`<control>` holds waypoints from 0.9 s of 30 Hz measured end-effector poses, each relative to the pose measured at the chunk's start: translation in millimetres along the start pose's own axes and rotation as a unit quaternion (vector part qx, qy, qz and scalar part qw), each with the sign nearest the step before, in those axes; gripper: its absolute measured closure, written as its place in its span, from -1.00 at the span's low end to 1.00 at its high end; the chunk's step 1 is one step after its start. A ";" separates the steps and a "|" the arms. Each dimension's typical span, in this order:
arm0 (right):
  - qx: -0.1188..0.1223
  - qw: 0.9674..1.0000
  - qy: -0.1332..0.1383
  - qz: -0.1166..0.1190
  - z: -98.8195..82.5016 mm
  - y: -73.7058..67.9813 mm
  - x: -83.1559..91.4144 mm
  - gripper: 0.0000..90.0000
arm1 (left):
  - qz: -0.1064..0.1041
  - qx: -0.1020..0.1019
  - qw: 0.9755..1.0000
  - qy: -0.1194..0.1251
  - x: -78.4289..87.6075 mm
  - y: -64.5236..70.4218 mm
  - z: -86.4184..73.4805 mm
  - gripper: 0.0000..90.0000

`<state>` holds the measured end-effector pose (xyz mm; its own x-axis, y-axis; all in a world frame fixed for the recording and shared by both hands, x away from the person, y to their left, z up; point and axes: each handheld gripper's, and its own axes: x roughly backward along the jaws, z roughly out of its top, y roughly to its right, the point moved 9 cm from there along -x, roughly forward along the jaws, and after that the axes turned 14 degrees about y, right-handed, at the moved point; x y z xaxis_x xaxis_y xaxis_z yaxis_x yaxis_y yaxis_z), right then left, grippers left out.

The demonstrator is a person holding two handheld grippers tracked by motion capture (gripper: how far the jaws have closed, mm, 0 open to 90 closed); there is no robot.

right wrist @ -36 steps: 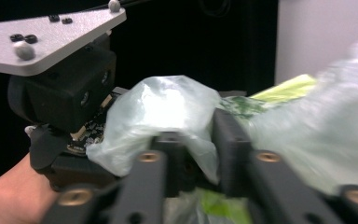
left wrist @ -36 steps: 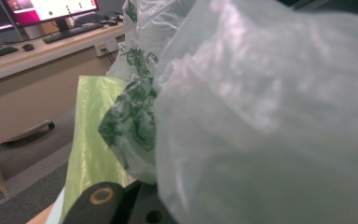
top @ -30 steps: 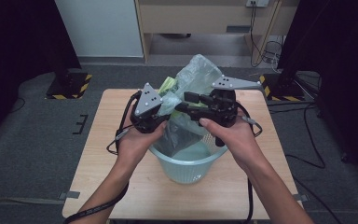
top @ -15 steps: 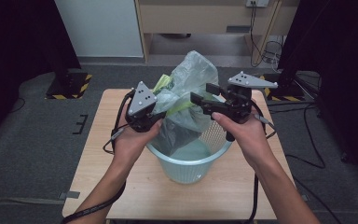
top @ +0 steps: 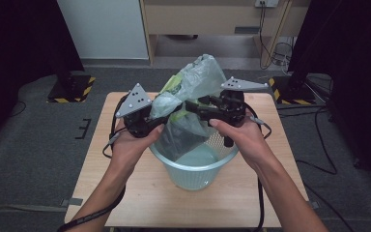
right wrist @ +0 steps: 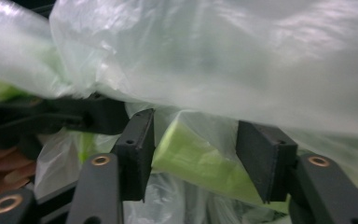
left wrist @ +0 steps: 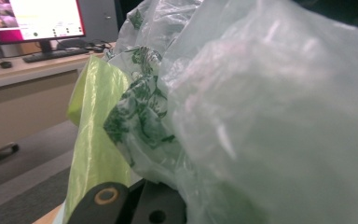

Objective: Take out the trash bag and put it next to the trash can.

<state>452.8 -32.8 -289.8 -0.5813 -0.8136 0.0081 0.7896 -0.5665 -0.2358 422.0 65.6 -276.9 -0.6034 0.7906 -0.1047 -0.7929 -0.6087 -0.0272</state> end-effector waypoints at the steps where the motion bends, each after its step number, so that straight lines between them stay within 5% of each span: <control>1: 0.002 1.000 -0.001 0.003 -1.0 -0.8 -1.1 0.10 | -0.005 0.006 1.000 0.001 -0.2 1.0 0.0 0.91; 10: 0.015 0.998 -0.013 0.055 -8.8 -8.1 -4.8 0.93 | -0.029 0.018 0.999 -0.003 -0.9 7.5 -5.7 0.90; 19: 0.017 0.998 0.006 0.057 4.0 -12.9 -5.3 0.99 | -0.003 -0.024 0.999 -0.034 -4.2 8.6 -13.1 0.56; 27: 0.015 0.997 0.011 0.071 9.1 -23.7 -6.1 0.98 | 0.016 -0.026 0.998 -0.053 -9.3 3.6 -23.0 0.39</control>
<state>439.5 -15.7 -275.4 -0.4669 -0.8832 -0.0451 0.8699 -0.4495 -0.2032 426.7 54.5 -298.8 -0.6357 0.7719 -0.0015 -0.7696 -0.6339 -0.0769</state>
